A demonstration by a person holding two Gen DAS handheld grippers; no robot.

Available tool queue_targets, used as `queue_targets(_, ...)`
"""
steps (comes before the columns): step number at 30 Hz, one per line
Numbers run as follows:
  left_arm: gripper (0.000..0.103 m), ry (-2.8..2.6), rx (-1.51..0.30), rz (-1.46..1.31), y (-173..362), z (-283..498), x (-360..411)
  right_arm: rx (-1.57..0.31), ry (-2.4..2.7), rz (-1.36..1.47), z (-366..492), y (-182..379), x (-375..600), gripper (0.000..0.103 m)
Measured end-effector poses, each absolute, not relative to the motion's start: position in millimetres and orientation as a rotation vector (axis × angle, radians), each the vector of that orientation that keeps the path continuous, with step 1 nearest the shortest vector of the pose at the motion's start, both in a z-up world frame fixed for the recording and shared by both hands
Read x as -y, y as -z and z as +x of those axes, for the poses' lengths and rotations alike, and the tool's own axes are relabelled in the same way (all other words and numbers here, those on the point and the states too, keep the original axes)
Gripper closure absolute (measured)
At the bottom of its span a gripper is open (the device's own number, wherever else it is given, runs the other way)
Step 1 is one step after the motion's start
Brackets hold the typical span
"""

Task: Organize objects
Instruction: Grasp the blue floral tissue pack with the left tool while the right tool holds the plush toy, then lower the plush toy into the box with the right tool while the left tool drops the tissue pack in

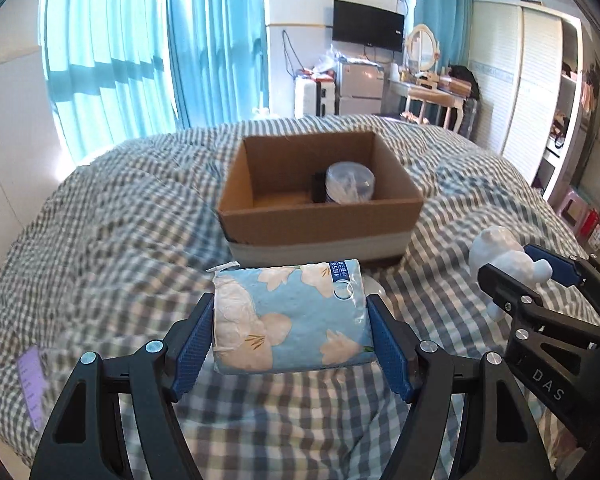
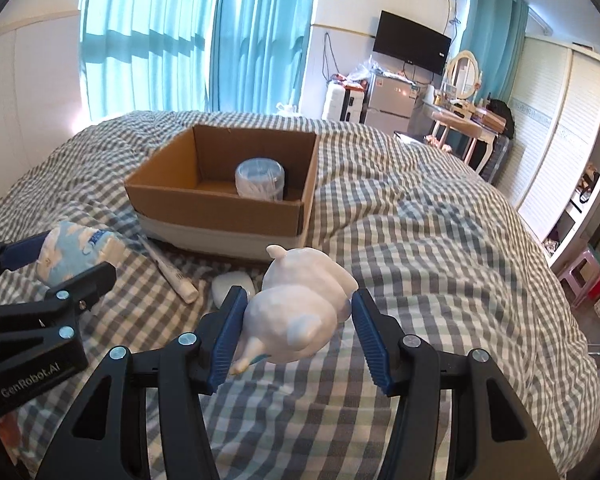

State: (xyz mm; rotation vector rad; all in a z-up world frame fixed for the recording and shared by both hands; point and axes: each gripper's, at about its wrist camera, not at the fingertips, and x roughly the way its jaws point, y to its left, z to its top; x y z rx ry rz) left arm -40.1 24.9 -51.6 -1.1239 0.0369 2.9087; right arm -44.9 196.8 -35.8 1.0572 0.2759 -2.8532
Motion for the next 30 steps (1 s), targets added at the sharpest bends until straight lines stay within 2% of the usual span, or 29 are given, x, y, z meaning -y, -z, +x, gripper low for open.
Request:
queue_targets(9, 0.028, -2.962, -0.034, -1.054, 16, -69, -4, -0.291, 2.816, 0.995, -72, 7, -179, 0.049)
queue_targets(13, 0.028, -2.984, -0.085, -1.037, 5, -90, -2, -0.283, 2.786, 0.978, -90, -4, -172, 0.049)
queue_targets(30, 0.028, -2.949, -0.173, -1.052, -13, -196, 2, -0.252, 2.723, 0.929, -201, -46, -148, 0.049)
